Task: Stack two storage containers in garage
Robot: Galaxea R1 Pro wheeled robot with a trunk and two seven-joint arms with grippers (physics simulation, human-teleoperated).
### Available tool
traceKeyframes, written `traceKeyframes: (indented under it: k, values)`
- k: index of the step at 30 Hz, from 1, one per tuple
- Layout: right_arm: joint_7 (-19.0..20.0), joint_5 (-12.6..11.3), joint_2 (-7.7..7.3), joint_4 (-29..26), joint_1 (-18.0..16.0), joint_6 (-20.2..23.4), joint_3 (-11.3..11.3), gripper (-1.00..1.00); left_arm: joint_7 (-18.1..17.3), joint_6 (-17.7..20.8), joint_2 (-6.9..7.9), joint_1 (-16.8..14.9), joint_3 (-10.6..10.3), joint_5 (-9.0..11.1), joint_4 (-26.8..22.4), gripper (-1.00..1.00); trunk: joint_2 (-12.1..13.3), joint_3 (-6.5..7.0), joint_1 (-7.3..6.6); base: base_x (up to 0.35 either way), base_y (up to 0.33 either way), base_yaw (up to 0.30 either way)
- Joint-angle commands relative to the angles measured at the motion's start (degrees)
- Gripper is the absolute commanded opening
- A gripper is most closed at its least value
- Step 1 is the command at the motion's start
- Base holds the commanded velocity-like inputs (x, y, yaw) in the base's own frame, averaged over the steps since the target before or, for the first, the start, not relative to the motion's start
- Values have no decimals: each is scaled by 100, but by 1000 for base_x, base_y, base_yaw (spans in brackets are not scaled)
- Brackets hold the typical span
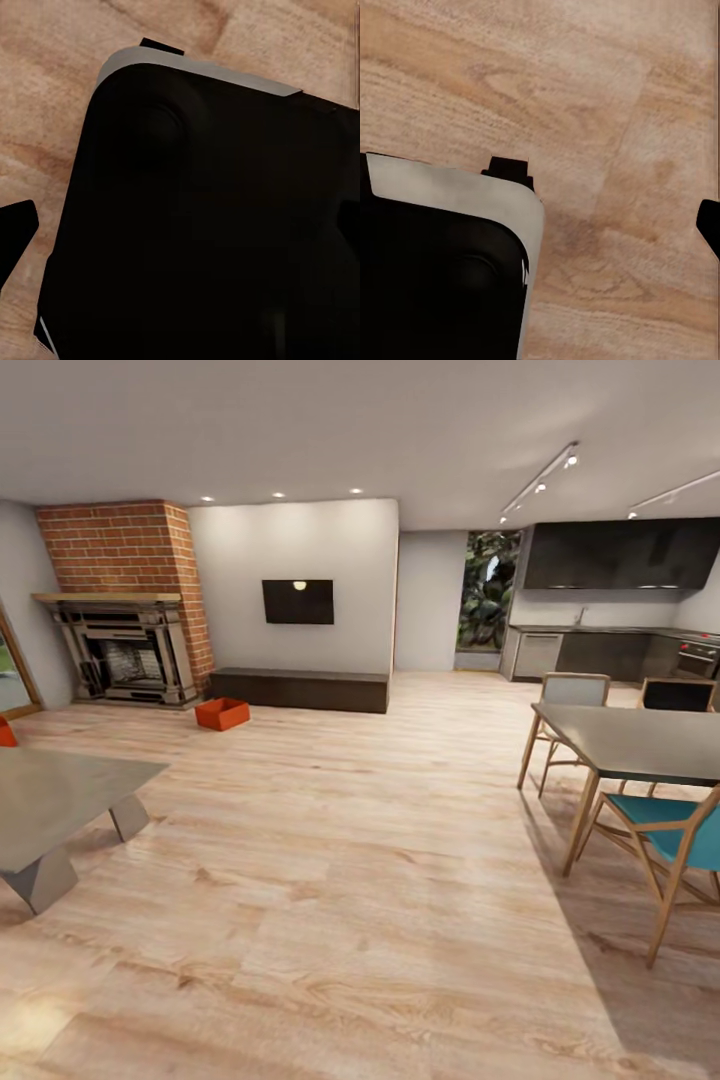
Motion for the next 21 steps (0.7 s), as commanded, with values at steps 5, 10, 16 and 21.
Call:
traceKeyframes:
  k: [5,10,16,21]
  values:
    - [12,-55,2,14,-6,-30,48,100,1,-12,-2,1,8,19,-5,100,-2,-5,3,322,0,0]
    - [12,-55,2,13,-6,-30,48,100,1,-12,-2,1,8,16,-5,100,-2,-5,3,323,0,0]
    - [12,-55,2,13,-6,-30,48,100,1,-12,-2,1,8,15,-5,100,-2,-5,3,323,0,0]
    - [12,-55,2,15,-6,-30,48,100,1,-12,-2,1,8,15,-5,100,-2,-5,3,323,0,0]
